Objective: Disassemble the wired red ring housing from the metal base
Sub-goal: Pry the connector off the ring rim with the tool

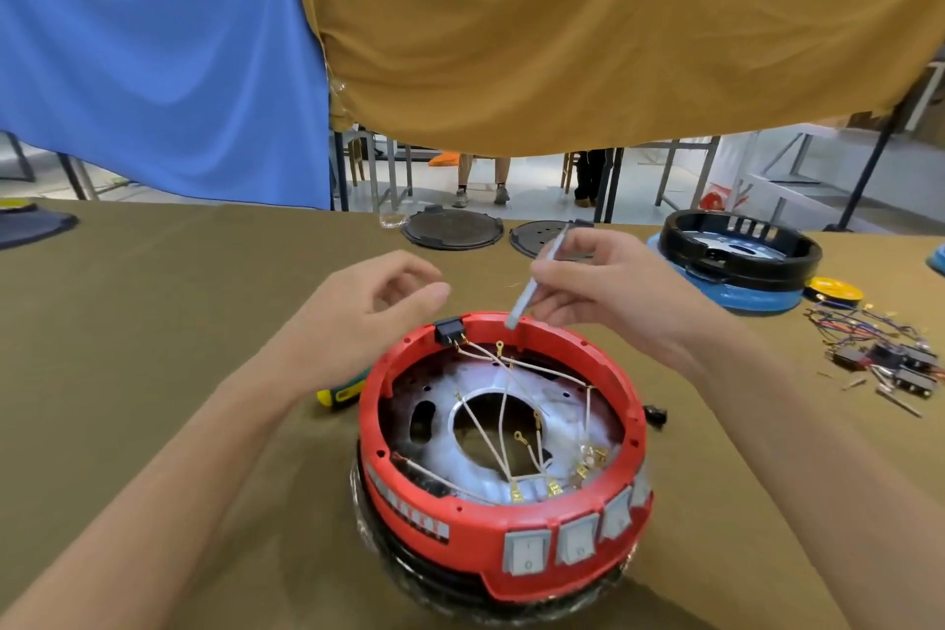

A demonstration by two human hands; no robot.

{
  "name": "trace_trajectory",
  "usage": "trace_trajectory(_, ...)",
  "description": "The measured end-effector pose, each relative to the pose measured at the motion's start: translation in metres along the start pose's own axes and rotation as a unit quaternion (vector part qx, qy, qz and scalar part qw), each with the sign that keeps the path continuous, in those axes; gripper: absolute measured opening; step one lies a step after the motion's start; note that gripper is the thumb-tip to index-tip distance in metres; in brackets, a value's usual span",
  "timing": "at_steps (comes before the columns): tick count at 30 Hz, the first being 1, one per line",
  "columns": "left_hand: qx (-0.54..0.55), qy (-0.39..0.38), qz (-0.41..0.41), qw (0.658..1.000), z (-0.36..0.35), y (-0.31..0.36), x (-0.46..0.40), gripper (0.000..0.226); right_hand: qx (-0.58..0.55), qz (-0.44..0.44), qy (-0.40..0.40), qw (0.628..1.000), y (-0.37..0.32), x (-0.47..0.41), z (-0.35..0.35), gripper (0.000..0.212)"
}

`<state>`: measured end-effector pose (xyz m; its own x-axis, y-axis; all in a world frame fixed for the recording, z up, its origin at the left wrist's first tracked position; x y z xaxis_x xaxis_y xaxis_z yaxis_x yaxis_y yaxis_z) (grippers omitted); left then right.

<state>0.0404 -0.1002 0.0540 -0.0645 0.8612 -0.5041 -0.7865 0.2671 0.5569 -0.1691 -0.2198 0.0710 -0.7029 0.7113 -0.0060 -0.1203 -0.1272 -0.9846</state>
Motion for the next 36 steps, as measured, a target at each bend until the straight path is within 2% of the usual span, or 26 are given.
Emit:
trace_trajectory(2,0.062,-0.058,-0.017,0.996,-0.015,0.019,-0.004,0.037,-0.030,0.002,-0.027,0.999,0.001,-0.010,-0.023,0.018)
trace_trajectory(3,0.064,-0.062,-0.031,0.995,-0.022,0.023,-0.006,0.032,-0.039,0.000,-0.031,0.999,0.003,-0.014,-0.031,0.018)
trace_trajectory(6,0.035,-0.026,-0.060,0.997,-0.027,0.019,-0.012,0.012,-0.018,-0.007,-0.028,0.999,0.013,-0.024,-0.040,0.020)
trace_trajectory(8,-0.006,-0.030,-0.072,0.997,-0.024,0.008,-0.013,0.017,0.075,0.012,-0.004,0.997,0.015,-0.029,-0.035,0.025)
trace_trajectory(11,-0.061,-0.046,-0.069,0.995,-0.019,-0.013,-0.010,0.020,0.225,0.065,0.077,0.969,0.016,-0.037,-0.024,0.022)
trace_trajectory(14,-0.135,-0.070,-0.067,0.986,-0.019,-0.023,-0.008,0.016,0.318,0.087,0.054,0.942,0.028,-0.041,-0.034,0.015)
trace_trajectory(16,-0.178,-0.074,-0.064,0.979,-0.016,-0.024,-0.008,0.023,0.379,0.095,0.037,0.920,0.036,-0.043,-0.042,0.007)
trace_trajectory(18,-0.193,-0.064,-0.067,0.977,-0.009,-0.024,-0.006,0.031,0.379,0.093,0.037,0.920,0.038,-0.044,-0.041,0.010)
trace_trajectory(21,-0.183,-0.058,-0.096,0.977,-0.005,-0.017,-0.001,0.027,0.395,0.091,0.012,0.914,0.040,-0.042,-0.041,0.017)
trace_trajectory(24,-0.185,-0.061,-0.115,0.974,-0.011,-0.009,0.002,0.027,0.419,0.093,0.000,0.903,0.043,-0.042,-0.044,0.013)
trace_trajectory(36,-0.219,-0.068,-0.090,0.969,-0.021,-0.010,0.003,0.034,0.412,0.095,0.000,0.906,0.044,-0.044,-0.044,0.011)
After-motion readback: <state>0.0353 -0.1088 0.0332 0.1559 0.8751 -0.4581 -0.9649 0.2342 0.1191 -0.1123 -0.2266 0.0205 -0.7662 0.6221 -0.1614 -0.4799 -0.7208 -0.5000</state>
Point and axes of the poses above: each hand's wrist, its own x-axis away from the middle knuckle, its own z-axis out of the back of the hand, y = z × x, the point moved 4 cm from there along -x, towards the middle knuckle, and after that the axes turned 8 degrees about -z, right-handed, at the moved point
